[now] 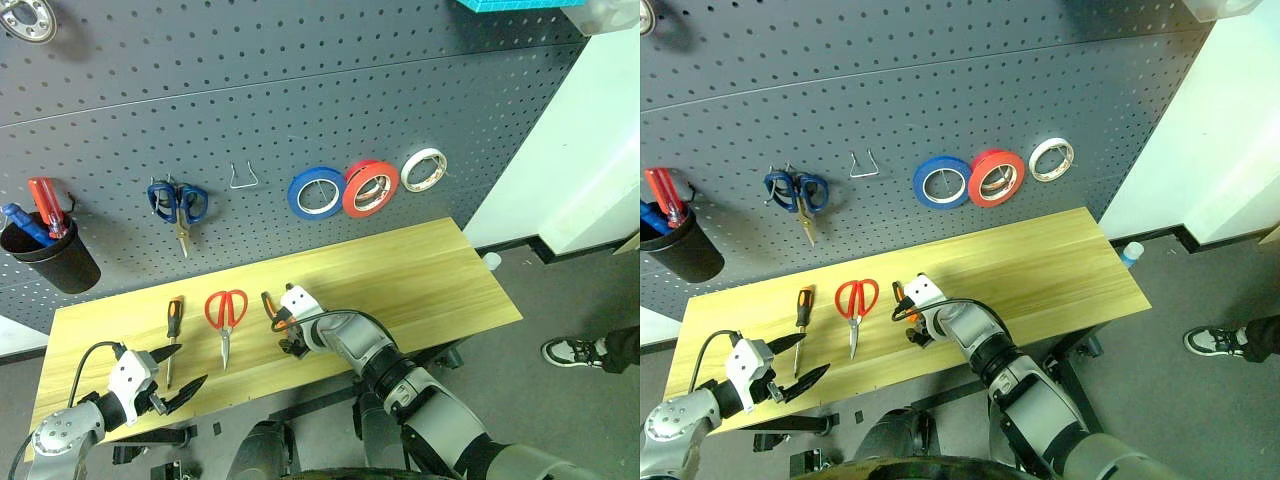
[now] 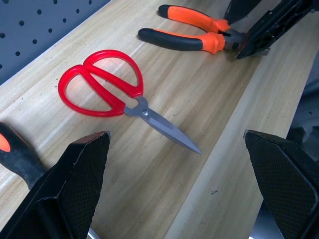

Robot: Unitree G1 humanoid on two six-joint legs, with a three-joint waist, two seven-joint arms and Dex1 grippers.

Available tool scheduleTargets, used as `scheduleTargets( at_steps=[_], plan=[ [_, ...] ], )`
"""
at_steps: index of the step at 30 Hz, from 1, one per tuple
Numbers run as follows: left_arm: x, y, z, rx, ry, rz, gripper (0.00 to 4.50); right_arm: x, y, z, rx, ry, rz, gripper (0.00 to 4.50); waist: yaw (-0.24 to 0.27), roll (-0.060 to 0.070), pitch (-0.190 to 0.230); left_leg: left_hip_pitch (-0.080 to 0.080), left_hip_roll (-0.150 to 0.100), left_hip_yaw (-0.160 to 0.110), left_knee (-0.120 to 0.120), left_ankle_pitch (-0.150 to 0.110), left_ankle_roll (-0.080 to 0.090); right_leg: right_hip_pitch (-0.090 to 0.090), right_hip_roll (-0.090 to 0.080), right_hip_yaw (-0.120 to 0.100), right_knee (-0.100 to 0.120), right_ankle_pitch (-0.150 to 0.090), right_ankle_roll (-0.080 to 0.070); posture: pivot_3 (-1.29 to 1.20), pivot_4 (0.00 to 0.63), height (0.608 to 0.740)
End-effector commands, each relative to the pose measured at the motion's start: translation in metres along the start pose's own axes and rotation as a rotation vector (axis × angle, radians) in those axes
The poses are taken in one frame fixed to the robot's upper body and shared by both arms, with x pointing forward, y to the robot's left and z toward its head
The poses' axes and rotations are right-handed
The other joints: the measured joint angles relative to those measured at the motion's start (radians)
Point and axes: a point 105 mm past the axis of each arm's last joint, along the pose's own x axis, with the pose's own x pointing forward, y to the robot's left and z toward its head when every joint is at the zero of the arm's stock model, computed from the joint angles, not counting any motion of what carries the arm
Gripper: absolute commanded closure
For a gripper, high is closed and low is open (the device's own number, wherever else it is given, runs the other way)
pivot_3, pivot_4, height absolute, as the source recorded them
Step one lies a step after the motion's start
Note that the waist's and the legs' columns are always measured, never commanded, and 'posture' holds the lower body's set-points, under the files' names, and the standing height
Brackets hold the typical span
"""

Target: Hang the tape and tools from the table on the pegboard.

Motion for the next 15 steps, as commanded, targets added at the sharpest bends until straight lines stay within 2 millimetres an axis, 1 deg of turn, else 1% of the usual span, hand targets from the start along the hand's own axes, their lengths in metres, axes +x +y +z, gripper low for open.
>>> scheduleTargets(
  at_steps=[1, 5, 7, 10, 15],
  plan=[
    [-0.003, 0.005, 0.005, 0.005, -0.026, 0.030, 0.00, -0.005, 0.007, 0.043, -0.039, -0.093, -0.024, 0.02, 0.000, 0.000, 0.000, 0.000, 0.000, 0.000, 0.000, 0.000, 0.000, 0.000, 0.000, 0.000, 0.000, 0.000, 0.000, -0.10, 0.151, 0.738],
    [-0.005, 0.005, 0.003, 0.002, -0.025, 0.037, 0.00, -0.013, -0.013, 0.039, -0.060, -0.097, -0.078, 0.02, 0.000, 0.000, 0.000, 0.000, 0.000, 0.000, 0.000, 0.000, 0.000, 0.000, 0.000, 0.000, 0.000, 0.000, 0.000, -0.10, 0.151, 0.738],
    [-0.005, 0.005, 0.003, 0.000, -0.025, 0.039, 0.00, -0.017, -0.020, 0.035, -0.072, -0.099, -0.086, 0.02, 0.000, 0.000, 0.000, 0.000, 0.000, 0.000, 0.000, 0.000, 0.000, -0.001, 0.000, 0.000, 0.000, 0.000, 0.000, -0.10, 0.151, 0.738],
    [-0.005, 0.004, 0.003, -0.002, -0.027, 0.041, 0.00, -0.023, -0.021, 0.031, -0.075, -0.103, -0.059, 0.02, 0.001, 0.000, 0.000, -0.001, 0.000, 0.000, 0.000, 0.000, 0.000, -0.001, 0.000, 0.000, -0.001, 0.000, 0.000, -0.10, 0.151, 0.738],
    [-0.003, 0.004, 0.003, -0.003, -0.030, 0.039, 0.00, -0.029, -0.012, 0.035, -0.100, -0.127, -0.007, 0.02, -0.001, 0.000, 0.000, -0.001, 0.000, 0.000, 0.000, 0.000, 0.000, -0.001, 0.000, 0.000, 0.000, -0.001, 0.001, -0.11, 0.147, 0.738]
  ],
)
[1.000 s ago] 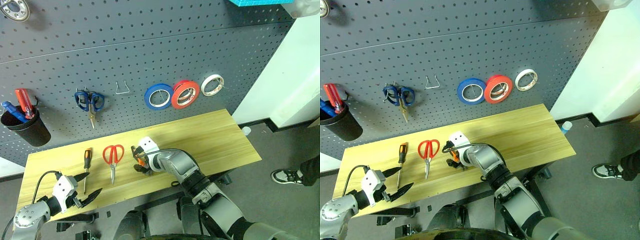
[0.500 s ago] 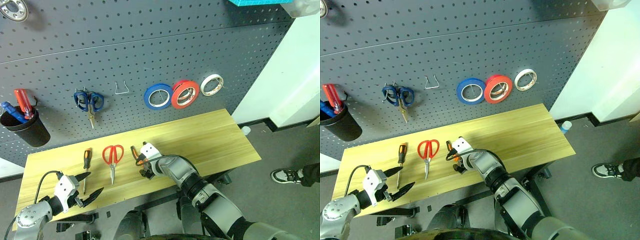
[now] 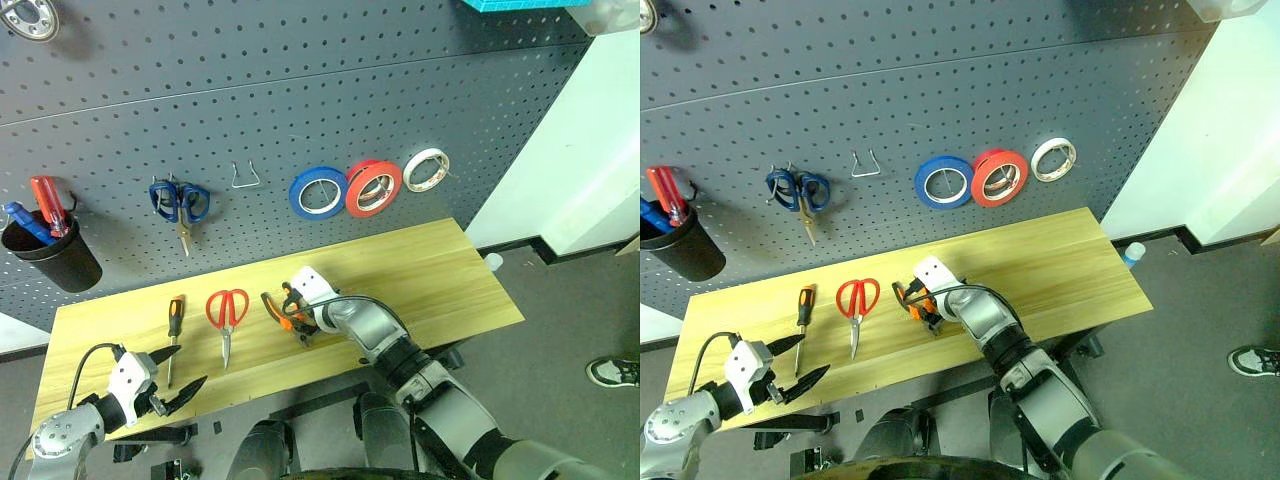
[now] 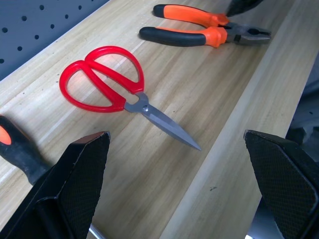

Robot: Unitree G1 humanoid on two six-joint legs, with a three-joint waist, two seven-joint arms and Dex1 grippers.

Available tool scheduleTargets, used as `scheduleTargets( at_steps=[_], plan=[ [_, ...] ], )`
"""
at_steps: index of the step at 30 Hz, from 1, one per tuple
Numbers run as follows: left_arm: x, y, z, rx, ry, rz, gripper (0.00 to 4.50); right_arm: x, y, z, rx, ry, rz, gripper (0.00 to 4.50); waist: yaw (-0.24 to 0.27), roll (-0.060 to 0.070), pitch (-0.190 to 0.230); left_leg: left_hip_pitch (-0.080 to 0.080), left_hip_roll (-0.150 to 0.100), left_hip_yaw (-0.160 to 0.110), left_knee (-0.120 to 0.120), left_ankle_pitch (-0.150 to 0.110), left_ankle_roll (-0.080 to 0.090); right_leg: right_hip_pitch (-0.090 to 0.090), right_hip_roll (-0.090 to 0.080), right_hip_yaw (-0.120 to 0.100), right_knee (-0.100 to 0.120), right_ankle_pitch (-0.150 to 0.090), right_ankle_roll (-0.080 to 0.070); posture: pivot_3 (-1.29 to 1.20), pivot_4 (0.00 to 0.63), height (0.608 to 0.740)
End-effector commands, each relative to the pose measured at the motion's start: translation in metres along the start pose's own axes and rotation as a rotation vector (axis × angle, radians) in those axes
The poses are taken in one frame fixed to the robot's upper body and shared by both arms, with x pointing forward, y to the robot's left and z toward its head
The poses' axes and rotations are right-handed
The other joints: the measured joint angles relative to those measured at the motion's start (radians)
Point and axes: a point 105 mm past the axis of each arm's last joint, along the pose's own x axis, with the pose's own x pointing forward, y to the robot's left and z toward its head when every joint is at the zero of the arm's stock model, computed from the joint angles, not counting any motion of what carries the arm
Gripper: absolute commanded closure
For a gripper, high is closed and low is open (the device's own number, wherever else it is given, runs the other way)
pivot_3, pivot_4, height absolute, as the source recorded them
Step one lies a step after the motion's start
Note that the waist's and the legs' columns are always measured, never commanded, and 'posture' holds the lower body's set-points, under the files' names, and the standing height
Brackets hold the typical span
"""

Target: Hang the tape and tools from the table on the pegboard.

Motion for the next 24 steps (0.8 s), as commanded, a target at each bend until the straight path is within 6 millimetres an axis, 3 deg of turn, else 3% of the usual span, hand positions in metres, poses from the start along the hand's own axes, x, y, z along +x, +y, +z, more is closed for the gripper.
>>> scheduleTargets(
  at_steps=[1, 12, 24],
  plan=[
    [-0.002, 0.007, 0.005, 0.008, -0.027, 0.033, 0.00, -0.006, 0.012, 0.020, -0.034, -0.064, 0.043, 0.02, -0.001, 0.000, 0.000, 0.000, 0.000, 0.000, 0.000, 0.000, 0.000, 0.000, 0.000, 0.000, 0.000, 0.000, 0.000, -0.11, 0.147, 0.738],
    [0.003, 0.009, 0.006, 0.011, -0.033, 0.025, 0.00, 0.012, 0.034, 0.023, -0.019, -0.013, 0.105, 0.02, 0.000, 0.000, 0.000, 0.000, 0.000, 0.000, 0.000, 0.000, 0.000, 0.000, 0.000, 0.000, 0.000, 0.001, -0.001, -0.12, 0.146, 0.738],
    [0.002, 0.008, 0.005, 0.001, -0.033, 0.030, 0.00, 0.020, 0.007, -0.005, -0.117, 0.082, -0.014, 0.02, -0.002, 0.000, 0.000, 0.000, 0.000, 0.000, -0.001, 0.000, 0.000, -0.001, 0.000, 0.000, 0.000, 0.001, -0.001, -0.10, 0.144, 0.738]
  ],
)
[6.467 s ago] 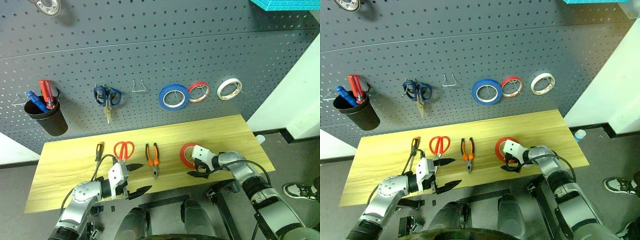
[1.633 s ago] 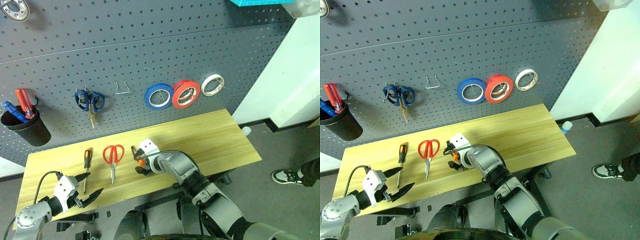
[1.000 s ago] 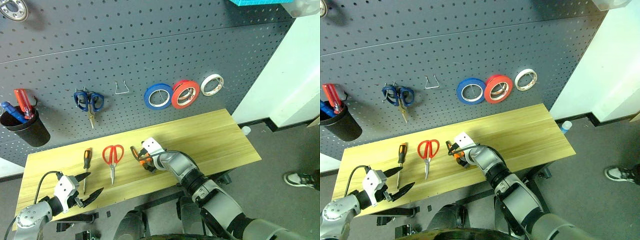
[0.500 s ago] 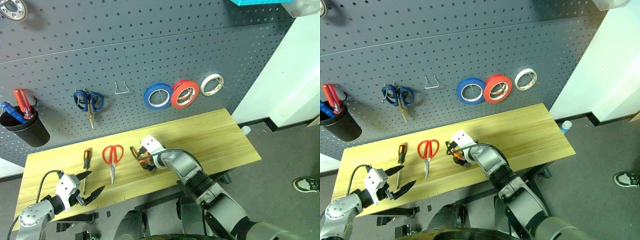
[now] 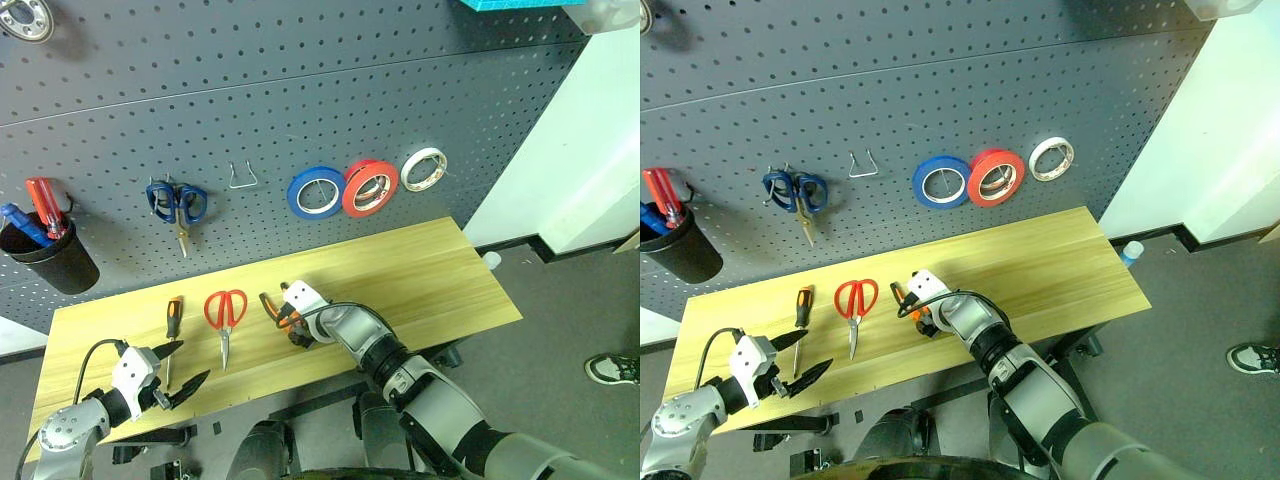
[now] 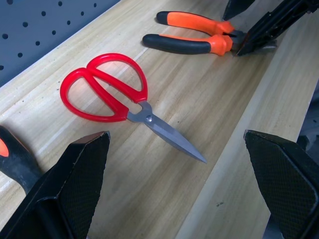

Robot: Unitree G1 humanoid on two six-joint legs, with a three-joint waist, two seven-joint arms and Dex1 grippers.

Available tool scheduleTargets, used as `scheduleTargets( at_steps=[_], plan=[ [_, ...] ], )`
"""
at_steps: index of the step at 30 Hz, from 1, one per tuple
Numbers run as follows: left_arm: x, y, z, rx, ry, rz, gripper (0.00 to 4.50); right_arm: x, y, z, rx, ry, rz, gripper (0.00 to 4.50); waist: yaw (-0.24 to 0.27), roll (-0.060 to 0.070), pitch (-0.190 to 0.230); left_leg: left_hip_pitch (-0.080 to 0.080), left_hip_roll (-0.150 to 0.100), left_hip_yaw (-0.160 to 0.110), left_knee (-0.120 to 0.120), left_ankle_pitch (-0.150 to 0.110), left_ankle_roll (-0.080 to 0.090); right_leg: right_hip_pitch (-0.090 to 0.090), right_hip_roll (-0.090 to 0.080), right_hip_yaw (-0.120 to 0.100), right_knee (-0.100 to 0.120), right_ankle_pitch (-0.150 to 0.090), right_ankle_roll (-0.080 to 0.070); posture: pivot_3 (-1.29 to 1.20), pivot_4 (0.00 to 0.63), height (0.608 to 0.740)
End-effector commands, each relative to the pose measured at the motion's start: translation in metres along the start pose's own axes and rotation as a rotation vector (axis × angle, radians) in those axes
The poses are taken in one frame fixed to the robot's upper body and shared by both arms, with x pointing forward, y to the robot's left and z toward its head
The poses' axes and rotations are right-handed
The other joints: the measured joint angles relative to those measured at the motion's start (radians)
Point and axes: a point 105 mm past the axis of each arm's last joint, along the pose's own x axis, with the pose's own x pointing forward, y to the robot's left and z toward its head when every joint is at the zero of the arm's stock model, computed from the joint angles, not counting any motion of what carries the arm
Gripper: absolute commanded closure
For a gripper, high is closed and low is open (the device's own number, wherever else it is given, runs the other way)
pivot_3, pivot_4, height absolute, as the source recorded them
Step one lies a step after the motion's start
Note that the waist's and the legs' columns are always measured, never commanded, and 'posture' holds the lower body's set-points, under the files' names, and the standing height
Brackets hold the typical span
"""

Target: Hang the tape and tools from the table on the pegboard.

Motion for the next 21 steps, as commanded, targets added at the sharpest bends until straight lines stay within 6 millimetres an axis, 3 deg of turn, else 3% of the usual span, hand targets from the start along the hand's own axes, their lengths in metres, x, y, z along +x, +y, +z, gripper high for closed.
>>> scheduleTargets(
  at_steps=[1, 10, 15, 21],
  plan=[
    [-0.004, 0.004, 0.004, 0.011, -0.019, 0.023, 0.00, -0.003, -0.005, 0.007, -0.050, -0.018, -0.029, 0.02, 0.000, 0.000, 0.000, 0.000, 0.000, 0.000, 0.000, 0.000, 0.000, 0.000, 0.000, 0.000, 0.000, 0.000, 0.000, -0.10, 0.144, 0.738],
    [-0.001, 0.005, 0.005, 0.014, -0.023, 0.016, 0.00, -0.011, -0.025, -0.003, -0.060, -0.022, -0.069, 0.02, 0.000, 0.000, 0.000, 0.000, 0.000, 0.000, 0.000, 0.000, 0.000, 0.000, 0.000, 0.000, 0.000, 0.000, 0.000, -0.13, 0.147, 0.738],
    [0.000, 0.003, 0.005, 0.012, -0.025, 0.012, 0.00, -0.015, -0.008, 0.011, -0.059, -0.090, 0.035, 0.02, -0.003, 0.000, 0.000, 0.000, 0.000, 0.000, 0.000, 0.000, 0.000, 0.000, 0.000, 0.000, 0.000, 0.000, 0.000, -0.13, 0.147, 0.738],
    [0.000, 0.004, 0.005, 0.012, -0.025, 0.016, 0.00, -0.018, 0.007, 0.032, -0.175, -0.160, 0.098, 0.02, -0.001, 0.000, 0.000, 0.000, 0.000, 0.000, 0.000, 0.000, 0.000, 0.000, 0.000, 0.000, 0.000, 0.000, 0.000, -0.12, 0.144, 0.738]
  ],
)
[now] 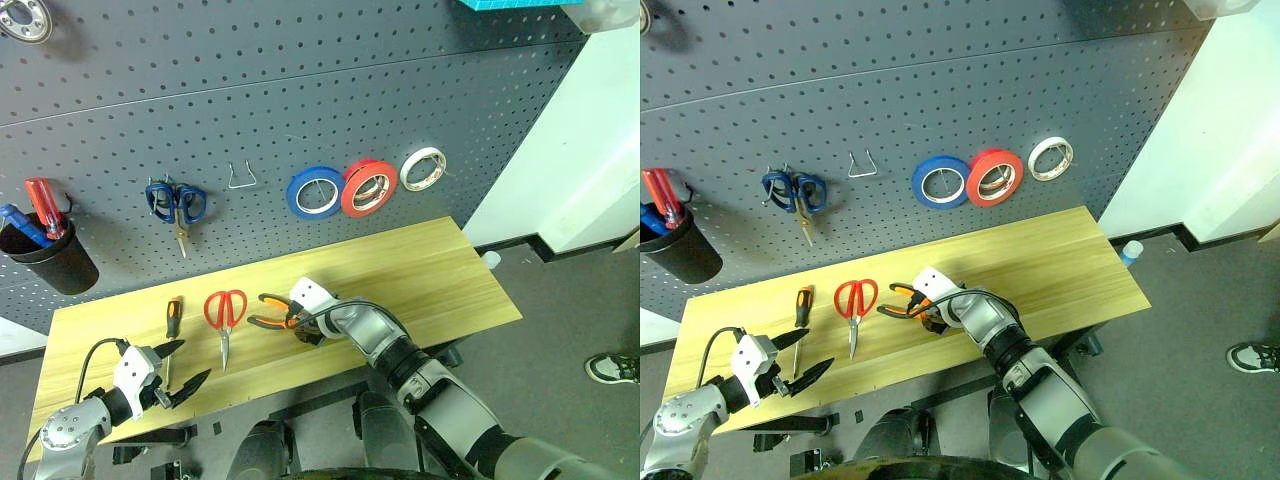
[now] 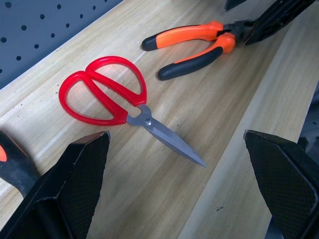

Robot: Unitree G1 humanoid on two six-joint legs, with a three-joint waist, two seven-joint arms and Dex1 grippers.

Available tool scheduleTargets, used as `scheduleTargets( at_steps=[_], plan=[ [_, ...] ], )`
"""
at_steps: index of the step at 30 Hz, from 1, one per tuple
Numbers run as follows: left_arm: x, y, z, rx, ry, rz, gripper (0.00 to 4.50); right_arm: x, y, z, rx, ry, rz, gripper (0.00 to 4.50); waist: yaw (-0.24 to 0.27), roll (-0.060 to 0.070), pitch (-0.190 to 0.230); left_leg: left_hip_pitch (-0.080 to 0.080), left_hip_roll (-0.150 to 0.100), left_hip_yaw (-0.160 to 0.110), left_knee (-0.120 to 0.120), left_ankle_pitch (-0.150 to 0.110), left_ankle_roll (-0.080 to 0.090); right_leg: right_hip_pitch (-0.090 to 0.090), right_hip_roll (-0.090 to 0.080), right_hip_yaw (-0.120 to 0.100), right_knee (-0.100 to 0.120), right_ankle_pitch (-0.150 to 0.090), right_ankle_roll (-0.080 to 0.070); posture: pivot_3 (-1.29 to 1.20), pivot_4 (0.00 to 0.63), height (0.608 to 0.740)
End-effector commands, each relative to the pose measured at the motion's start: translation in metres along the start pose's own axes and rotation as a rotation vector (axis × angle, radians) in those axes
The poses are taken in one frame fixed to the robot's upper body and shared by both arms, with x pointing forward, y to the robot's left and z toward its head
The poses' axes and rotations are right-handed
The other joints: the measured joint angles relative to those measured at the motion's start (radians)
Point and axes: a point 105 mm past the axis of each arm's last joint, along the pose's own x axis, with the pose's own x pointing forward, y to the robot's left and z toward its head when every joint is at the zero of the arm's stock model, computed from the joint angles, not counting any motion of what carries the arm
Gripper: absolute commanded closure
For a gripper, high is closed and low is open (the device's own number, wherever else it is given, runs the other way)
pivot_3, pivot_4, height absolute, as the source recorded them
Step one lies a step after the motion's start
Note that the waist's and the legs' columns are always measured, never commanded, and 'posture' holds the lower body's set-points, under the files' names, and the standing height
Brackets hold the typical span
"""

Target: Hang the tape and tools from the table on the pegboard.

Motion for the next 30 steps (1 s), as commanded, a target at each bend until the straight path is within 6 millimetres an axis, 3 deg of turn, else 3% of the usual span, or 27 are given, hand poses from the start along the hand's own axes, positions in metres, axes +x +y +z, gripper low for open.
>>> scheduleTargets(
  at_steps=[1, 9, 30],
  plan=[
    [-0.003, 0.004, 0.004, 0.011, -0.017, 0.018, 0.00, -0.002, 0.007, 0.028, -0.108, -0.088, 0.015, 0.02, 0.000, 0.000, 0.000, 0.000, 0.000, 0.000, 0.000, 0.000, 0.000, 0.000, 0.000, 0.000, 0.000, 0.000, 0.000, -0.12, 0.143, 0.738],
    [-0.003, 0.002, 0.003, 0.008, -0.018, 0.020, 0.00, 0.009, 0.003, 0.043, -0.170, -0.111, -0.012, 0.02, 0.000, 0.000, 0.000, 0.000, 0.000, 0.000, 0.000, 0.000, 0.000, 0.000, 0.000, 0.000, 0.000, 0.000, 0.000, -0.11, 0.138, 0.738],
    [-0.004, 0.000, 0.002, -0.001, -0.020, 0.023, 0.00, 0.024, 0.014, 0.040, -0.205, -0.036, 0.054, 0.02, 0.000, 0.001, 0.000, 0.000, 0.000, 0.000, -0.001, 0.000, 0.000, -0.001, 0.000, 0.000, 0.001, 0.000, 0.000, -0.09, 0.139, 0.738]
  ],
)
